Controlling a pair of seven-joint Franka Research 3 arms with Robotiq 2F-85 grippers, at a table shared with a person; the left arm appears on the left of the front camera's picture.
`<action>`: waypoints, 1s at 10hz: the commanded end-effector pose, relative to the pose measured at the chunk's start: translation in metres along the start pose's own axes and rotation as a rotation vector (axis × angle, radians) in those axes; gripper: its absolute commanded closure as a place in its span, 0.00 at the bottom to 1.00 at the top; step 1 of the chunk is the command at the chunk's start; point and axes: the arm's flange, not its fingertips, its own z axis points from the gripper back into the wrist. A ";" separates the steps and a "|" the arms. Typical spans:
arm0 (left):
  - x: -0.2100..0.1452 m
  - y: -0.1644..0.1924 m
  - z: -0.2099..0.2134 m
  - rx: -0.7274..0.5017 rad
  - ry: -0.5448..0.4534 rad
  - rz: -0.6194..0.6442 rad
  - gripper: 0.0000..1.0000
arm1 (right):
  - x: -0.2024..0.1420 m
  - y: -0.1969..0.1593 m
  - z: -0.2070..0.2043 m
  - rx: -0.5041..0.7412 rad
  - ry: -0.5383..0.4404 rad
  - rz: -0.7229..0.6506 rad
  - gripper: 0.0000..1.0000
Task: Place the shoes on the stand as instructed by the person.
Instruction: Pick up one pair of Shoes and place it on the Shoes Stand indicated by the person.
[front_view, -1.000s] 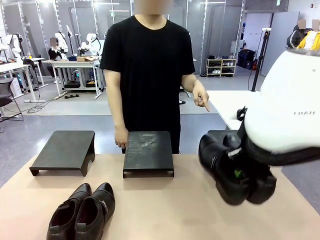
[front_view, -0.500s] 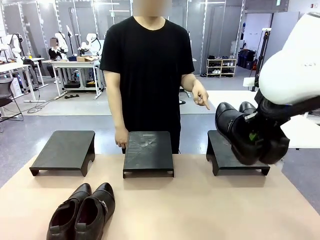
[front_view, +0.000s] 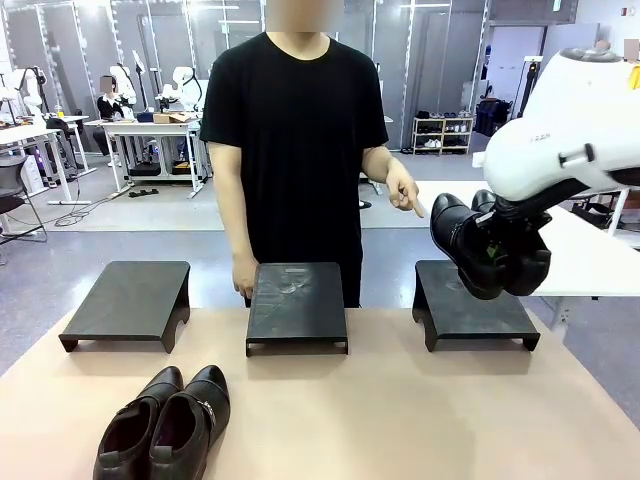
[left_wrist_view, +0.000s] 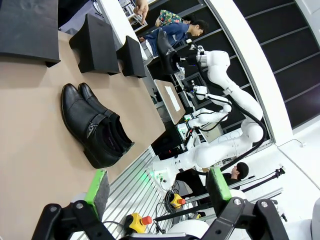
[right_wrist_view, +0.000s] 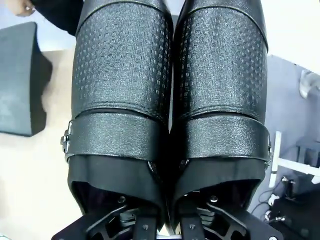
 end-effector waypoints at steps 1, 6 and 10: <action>0.000 -0.001 0.001 -0.002 -0.002 -0.004 0.00 | 0.030 -0.010 -0.016 -0.034 -0.029 0.008 0.90; 0.000 -0.001 0.001 -0.002 -0.002 -0.004 0.00 | 0.048 -0.017 -0.080 0.009 -0.002 0.010 0.90; 0.000 -0.001 0.001 -0.002 -0.002 -0.004 0.00 | 0.038 -0.012 -0.112 0.018 0.026 -0.010 0.90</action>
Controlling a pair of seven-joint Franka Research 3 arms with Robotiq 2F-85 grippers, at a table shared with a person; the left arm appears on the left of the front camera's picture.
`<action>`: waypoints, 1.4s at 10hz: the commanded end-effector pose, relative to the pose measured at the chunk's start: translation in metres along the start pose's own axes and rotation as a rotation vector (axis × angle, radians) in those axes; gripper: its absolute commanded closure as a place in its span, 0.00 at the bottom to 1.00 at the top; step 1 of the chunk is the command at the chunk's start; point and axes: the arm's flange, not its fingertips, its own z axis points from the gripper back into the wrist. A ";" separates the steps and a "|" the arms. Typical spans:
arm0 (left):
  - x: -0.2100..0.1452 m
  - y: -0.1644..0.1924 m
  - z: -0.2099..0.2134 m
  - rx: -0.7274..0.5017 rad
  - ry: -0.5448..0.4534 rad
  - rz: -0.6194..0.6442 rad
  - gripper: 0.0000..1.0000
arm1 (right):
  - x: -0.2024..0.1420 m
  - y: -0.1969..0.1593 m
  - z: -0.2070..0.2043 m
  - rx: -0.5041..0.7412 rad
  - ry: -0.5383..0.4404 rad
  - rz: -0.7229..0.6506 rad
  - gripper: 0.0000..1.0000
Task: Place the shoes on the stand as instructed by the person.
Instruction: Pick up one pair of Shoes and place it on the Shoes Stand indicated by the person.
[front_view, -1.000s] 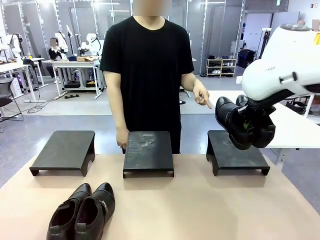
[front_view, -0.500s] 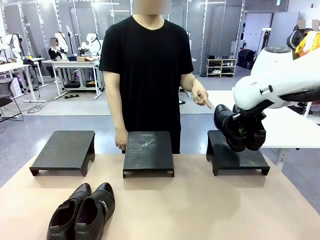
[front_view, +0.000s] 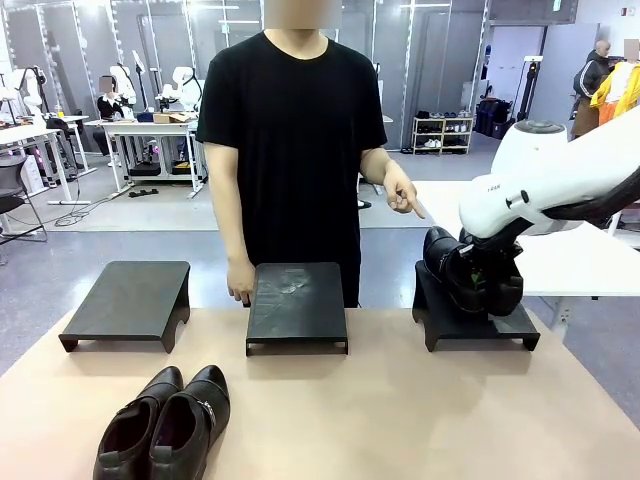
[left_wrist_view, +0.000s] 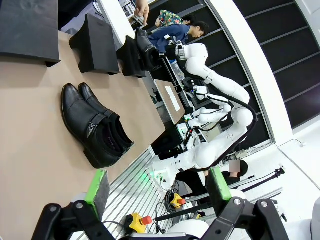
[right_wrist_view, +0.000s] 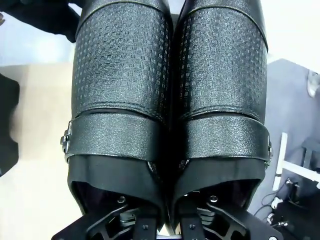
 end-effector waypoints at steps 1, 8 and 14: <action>0.000 -0.001 0.001 -0.002 -0.002 -0.004 0.00 | 0.001 0.002 -0.001 0.003 -0.041 -0.003 0.90; 0.000 -0.001 0.001 -0.002 -0.002 -0.004 0.00 | -0.005 -0.001 -0.023 0.016 -0.037 -0.063 0.54; 0.000 -0.001 0.001 -0.002 -0.002 -0.004 0.00 | -0.010 0.006 -0.010 0.020 -0.048 -0.057 0.00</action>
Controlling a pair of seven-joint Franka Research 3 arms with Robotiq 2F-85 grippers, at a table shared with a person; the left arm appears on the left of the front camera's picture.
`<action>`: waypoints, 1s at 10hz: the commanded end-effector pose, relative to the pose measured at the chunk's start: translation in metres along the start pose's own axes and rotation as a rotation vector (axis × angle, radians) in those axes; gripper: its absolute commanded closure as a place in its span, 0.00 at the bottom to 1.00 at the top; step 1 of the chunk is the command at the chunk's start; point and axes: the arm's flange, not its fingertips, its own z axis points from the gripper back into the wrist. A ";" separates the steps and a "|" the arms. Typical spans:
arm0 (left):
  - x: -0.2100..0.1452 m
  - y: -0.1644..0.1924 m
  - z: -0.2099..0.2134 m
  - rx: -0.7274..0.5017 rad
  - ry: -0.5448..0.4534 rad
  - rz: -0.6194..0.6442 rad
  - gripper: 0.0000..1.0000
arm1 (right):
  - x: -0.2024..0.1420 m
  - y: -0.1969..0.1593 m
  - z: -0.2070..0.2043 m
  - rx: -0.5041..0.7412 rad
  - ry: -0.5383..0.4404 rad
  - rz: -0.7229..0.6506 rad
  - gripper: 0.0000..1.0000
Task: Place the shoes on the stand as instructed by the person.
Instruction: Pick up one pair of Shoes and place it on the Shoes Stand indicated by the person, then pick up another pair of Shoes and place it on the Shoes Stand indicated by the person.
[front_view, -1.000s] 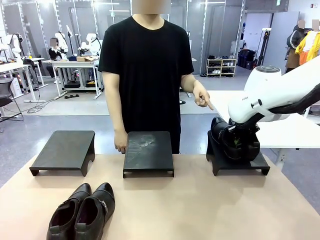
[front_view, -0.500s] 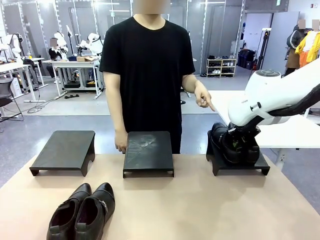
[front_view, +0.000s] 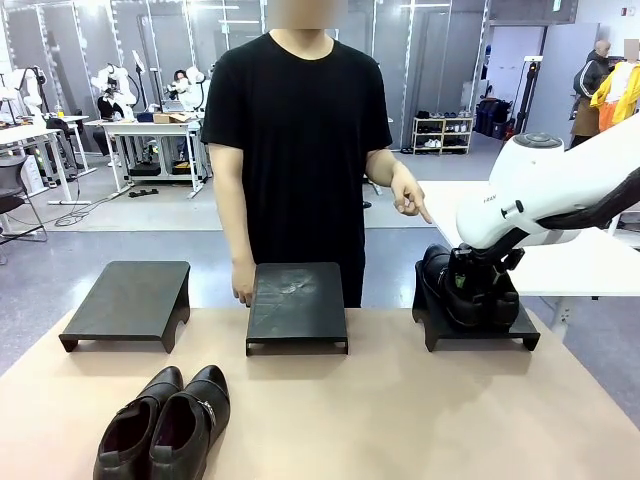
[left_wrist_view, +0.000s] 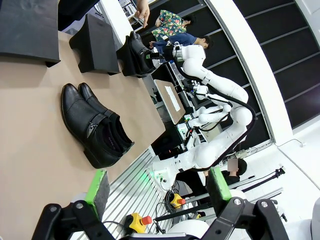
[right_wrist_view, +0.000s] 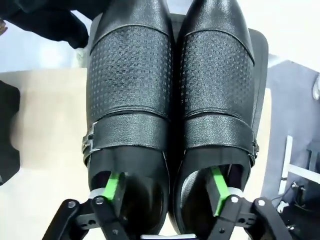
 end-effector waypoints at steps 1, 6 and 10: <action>0.000 -0.001 0.001 -0.002 -0.002 -0.004 0.00 | -0.008 0.004 0.003 0.000 -0.020 -0.037 0.00; 0.000 -0.001 0.001 -0.002 -0.002 -0.004 0.00 | -0.001 0.000 0.004 0.000 -0.005 -0.014 0.00; 0.000 -0.001 0.001 -0.002 -0.002 -0.004 0.00 | -0.001 0.000 0.004 0.000 -0.005 -0.014 0.00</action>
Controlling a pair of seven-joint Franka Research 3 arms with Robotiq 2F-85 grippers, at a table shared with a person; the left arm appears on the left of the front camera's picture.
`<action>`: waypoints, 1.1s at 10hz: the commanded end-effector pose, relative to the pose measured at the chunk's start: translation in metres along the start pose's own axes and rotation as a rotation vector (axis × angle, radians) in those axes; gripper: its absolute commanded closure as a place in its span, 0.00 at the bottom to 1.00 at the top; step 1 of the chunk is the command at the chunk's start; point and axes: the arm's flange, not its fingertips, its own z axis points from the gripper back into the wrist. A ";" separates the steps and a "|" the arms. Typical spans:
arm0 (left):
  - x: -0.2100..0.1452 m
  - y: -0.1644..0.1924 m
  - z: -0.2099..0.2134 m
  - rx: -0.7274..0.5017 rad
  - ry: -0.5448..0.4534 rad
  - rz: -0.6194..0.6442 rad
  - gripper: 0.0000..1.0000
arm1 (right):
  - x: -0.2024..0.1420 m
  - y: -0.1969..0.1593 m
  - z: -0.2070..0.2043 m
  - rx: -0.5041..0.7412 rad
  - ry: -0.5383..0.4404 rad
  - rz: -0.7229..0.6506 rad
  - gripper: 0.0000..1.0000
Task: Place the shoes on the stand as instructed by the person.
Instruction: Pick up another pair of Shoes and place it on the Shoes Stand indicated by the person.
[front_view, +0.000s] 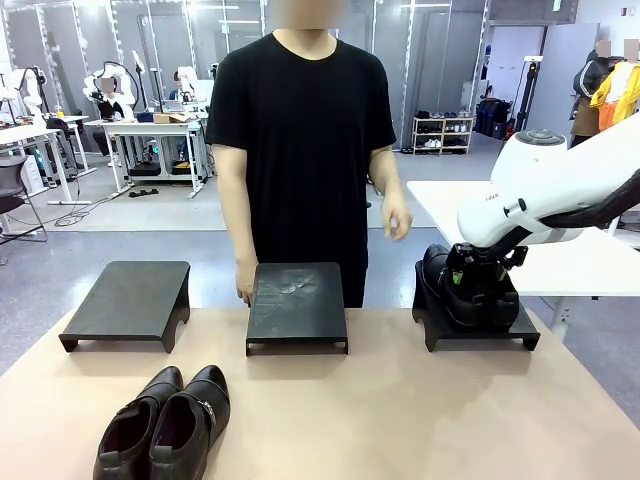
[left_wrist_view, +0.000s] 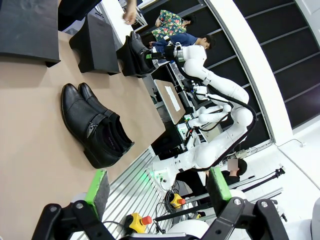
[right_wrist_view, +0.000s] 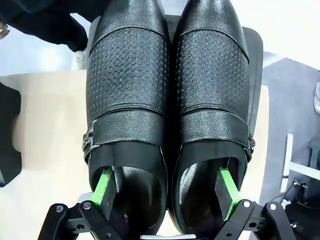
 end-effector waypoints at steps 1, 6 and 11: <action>0.000 -0.001 0.001 -0.002 -0.002 -0.004 0.00 | 0.001 0.001 -0.001 0.004 -0.002 0.008 0.00; 0.000 -0.001 0.001 -0.002 -0.002 -0.004 0.00 | 0.000 0.000 0.000 0.000 0.000 0.000 0.00; 0.000 -0.001 0.001 -0.002 -0.002 -0.004 0.00 | -0.052 -0.038 0.127 0.134 0.056 -0.026 0.00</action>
